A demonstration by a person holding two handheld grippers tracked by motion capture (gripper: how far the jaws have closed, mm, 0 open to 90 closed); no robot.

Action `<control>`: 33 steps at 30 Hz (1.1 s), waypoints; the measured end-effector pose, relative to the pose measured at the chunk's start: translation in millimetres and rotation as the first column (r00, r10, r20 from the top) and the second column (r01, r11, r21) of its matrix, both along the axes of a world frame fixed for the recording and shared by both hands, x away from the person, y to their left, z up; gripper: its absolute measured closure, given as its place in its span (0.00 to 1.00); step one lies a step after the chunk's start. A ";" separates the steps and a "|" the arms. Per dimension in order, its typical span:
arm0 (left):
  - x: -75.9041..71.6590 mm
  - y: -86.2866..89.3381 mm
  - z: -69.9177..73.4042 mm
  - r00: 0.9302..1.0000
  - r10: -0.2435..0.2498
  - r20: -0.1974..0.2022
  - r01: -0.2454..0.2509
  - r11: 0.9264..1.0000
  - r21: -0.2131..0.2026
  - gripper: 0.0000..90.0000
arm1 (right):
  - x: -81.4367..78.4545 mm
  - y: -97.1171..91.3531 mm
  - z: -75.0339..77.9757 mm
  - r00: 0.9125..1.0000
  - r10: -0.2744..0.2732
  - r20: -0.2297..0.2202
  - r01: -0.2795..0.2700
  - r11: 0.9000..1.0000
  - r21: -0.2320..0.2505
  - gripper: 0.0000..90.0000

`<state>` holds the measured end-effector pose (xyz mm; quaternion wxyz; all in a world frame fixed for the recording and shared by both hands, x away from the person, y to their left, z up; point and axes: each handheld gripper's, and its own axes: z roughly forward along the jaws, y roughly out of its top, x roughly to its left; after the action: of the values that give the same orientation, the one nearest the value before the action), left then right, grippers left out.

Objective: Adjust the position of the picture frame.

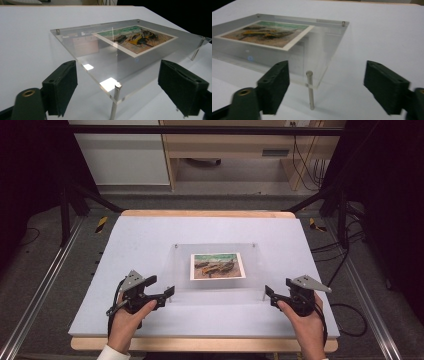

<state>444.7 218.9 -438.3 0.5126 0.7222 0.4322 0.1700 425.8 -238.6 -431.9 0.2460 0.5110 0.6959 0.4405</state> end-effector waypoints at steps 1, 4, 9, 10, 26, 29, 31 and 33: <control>2.0 0.0 1.6 1.000 0.012 -0.004 -0.012 1.000 0.004 0.20 | 3.1 1.2 2.7 1.000 0.007 -0.005 -0.007 1.000 0.000 0.32; 9.5 -0.6 7.0 0.999 0.025 -0.022 -0.025 1.000 0.011 0.23 | 12.7 5.2 9.4 0.999 0.028 -0.029 -0.028 0.999 -0.018 0.39; 23.1 -4.1 12.2 0.998 0.024 -0.054 -0.022 0.999 0.034 0.29 | 30.7 5.6 12.9 0.996 0.048 -0.079 -0.048 0.999 0.000 0.50; 25.2 -4.3 11.8 0.998 0.027 -0.059 -0.025 0.999 0.035 0.29 | 34.4 5.5 12.1 0.995 0.049 -0.087 -0.048 0.999 0.007 0.50; 24.1 -4.4 -6.3 0.991 0.035 -0.131 -0.037 0.999 -0.015 0.31 | 45.2 9.4 -9.3 0.981 0.091 -0.170 -0.074 0.992 0.106 0.47; 24.0 -6.1 -8.1 0.990 0.029 -0.141 -0.032 0.999 -0.015 0.30 | 44.2 10.7 -9.8 0.980 0.095 -0.177 -0.074 0.990 0.124 0.46; 24.2 -8.3 -10.5 0.988 0.021 -0.153 -0.023 1.000 -0.008 0.30 | 44.8 10.3 -10.9 0.980 0.102 -0.173 -0.080 0.988 0.129 0.46; 24.5 -9.6 -11.9 0.987 0.016 -0.160 -0.017 1.000 -0.005 0.30 | 44.8 10.0 -11.6 0.979 0.103 -0.175 -0.079 0.987 0.139 0.45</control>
<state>469.1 209.2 -450.2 0.4772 0.7282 0.4786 0.1144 470.6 -228.6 -443.5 0.1268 0.5319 0.7076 0.4477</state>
